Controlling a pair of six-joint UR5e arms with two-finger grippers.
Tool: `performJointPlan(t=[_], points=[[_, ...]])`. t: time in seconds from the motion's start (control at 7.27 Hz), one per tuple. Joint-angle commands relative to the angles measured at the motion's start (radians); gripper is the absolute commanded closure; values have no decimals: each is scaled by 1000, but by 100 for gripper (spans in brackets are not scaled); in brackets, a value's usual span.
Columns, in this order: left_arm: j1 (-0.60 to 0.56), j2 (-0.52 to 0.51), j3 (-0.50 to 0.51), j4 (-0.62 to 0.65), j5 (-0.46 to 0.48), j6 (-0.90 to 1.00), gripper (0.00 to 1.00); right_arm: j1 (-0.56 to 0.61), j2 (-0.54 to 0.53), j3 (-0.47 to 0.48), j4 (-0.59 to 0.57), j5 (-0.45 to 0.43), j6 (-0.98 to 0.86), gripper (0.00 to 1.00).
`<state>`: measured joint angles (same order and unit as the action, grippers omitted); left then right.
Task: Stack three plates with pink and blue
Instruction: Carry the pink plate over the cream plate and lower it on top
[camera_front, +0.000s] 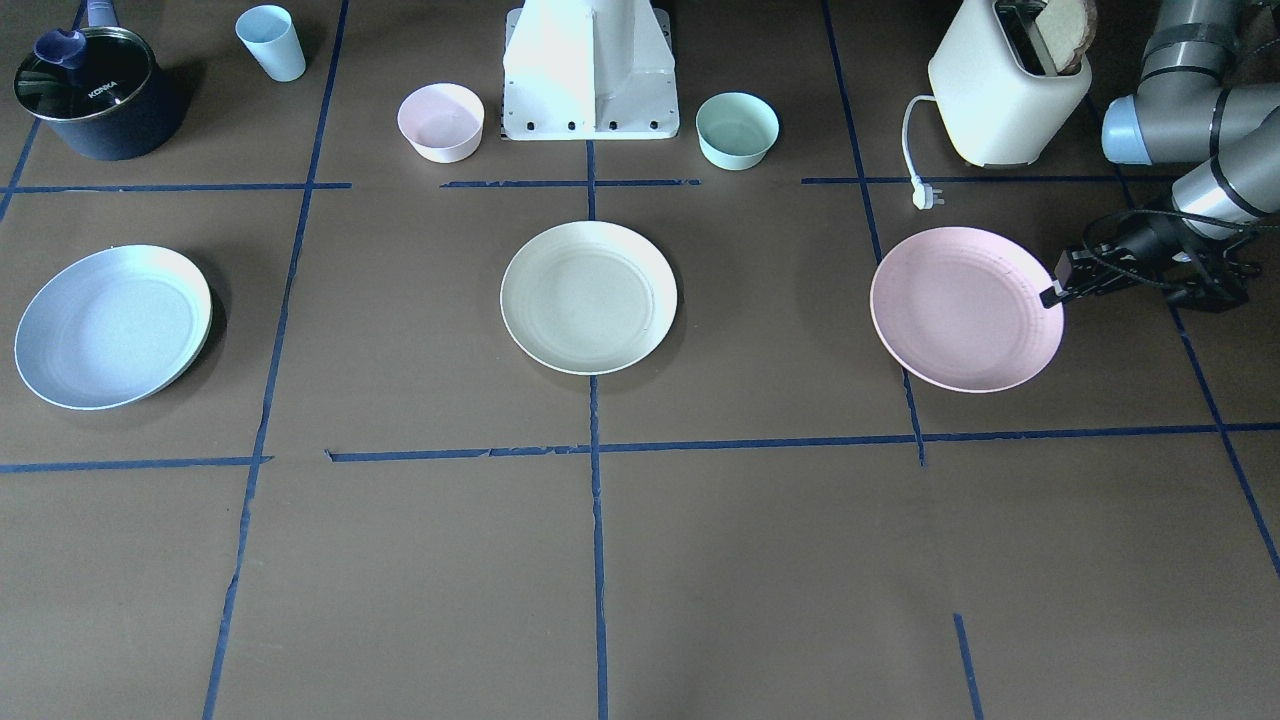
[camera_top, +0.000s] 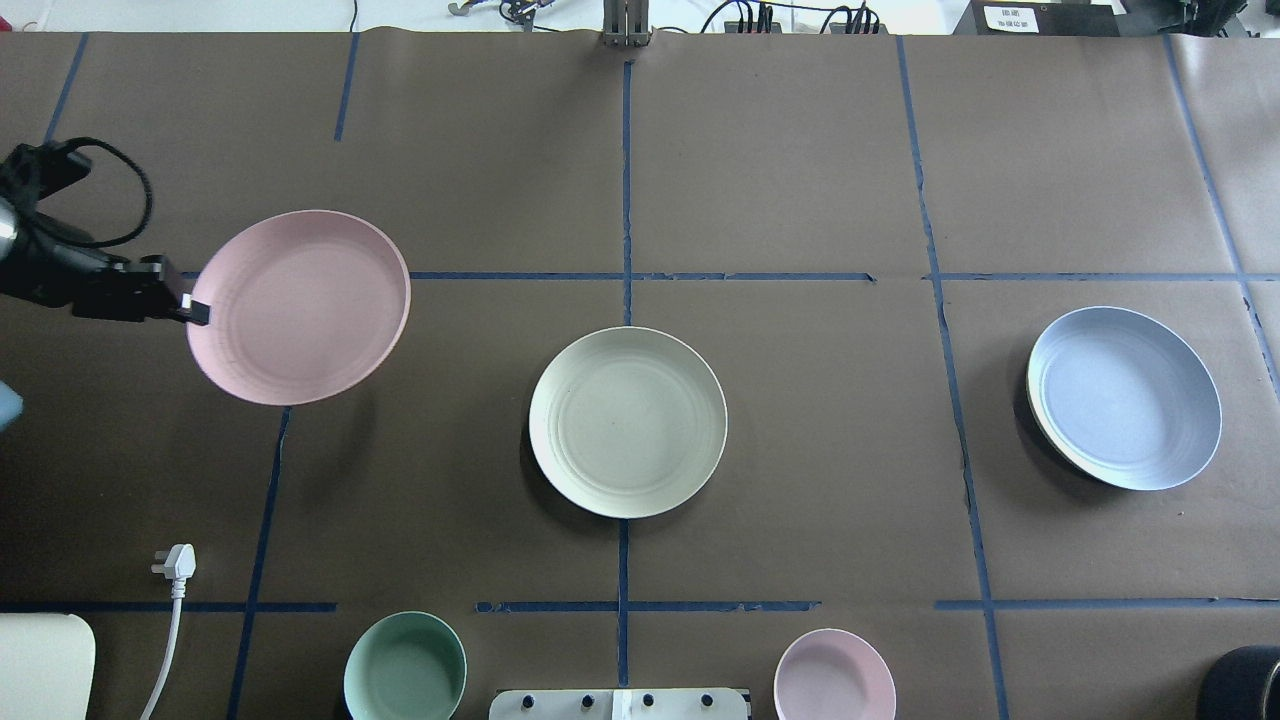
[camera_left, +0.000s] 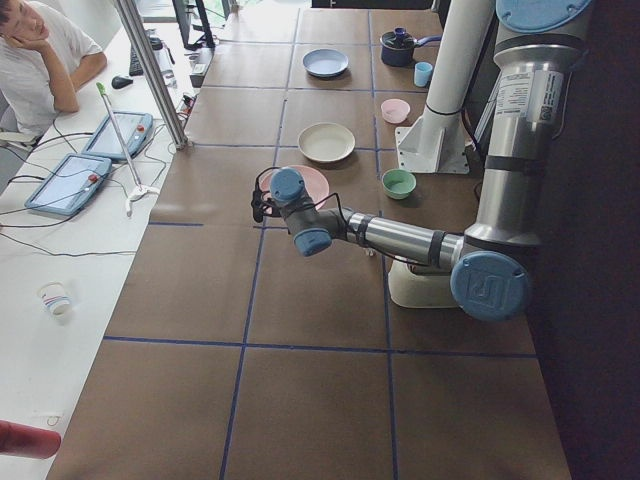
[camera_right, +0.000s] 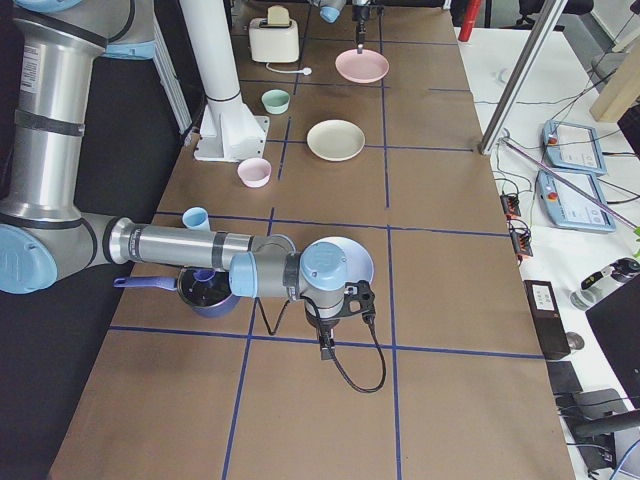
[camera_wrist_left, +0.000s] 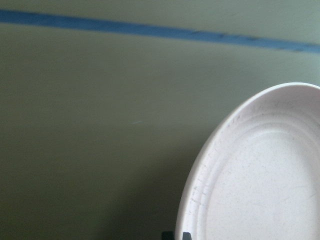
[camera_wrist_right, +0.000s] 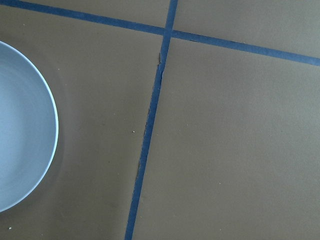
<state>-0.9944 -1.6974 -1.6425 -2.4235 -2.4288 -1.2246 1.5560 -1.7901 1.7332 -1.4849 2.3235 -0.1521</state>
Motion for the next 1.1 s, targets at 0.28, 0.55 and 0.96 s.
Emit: performJointPlan(t=[0.28, 0.55, 0.96], points=[[395, -239, -120, 292, 387, -171, 100, -1, 0, 0, -2, 2, 0, 0], [522, -335, -96, 384, 493, -219, 100, -1, 0, 2, -2, 3, 0, 0], [534, -363, -68, 391, 494, -214, 99, -1, 0, -1, -3, 17, -1, 0]])
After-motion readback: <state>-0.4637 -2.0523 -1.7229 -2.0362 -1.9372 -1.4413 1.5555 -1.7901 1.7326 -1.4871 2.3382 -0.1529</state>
